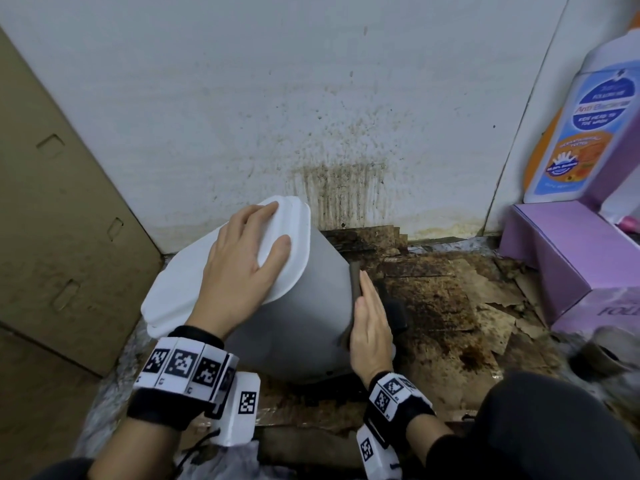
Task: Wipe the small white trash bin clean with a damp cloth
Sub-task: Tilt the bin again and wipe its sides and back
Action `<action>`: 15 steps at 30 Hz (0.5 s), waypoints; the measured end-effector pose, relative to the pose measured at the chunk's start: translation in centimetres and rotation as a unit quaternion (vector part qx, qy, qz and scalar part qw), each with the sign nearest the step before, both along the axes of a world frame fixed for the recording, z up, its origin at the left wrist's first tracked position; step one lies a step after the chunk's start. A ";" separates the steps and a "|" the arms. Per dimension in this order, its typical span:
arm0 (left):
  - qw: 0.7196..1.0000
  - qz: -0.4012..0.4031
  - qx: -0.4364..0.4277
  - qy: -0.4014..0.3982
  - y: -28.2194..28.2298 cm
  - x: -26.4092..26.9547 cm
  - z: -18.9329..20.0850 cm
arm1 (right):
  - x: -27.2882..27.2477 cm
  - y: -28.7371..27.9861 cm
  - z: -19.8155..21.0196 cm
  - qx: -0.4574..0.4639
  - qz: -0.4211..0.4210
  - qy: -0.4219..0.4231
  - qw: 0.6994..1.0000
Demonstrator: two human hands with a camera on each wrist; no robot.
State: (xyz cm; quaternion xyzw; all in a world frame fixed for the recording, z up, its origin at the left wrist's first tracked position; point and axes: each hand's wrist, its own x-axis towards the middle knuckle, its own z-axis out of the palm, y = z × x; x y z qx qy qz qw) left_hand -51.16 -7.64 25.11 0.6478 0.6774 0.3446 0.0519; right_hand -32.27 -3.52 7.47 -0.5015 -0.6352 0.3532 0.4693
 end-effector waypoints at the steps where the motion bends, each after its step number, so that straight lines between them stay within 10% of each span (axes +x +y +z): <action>1: 1.000 0.001 0.001 -0.004 0.0 -0.3 0.0 | 0.3 0.1 -0.6 -0.010 -0.001 0.001 1.000; 15: 1.000 0.018 0.013 -0.003 0.0 -0.9 -0.3 | -2.3 -0.1 1.3 -0.058 -0.099 0.037 0.993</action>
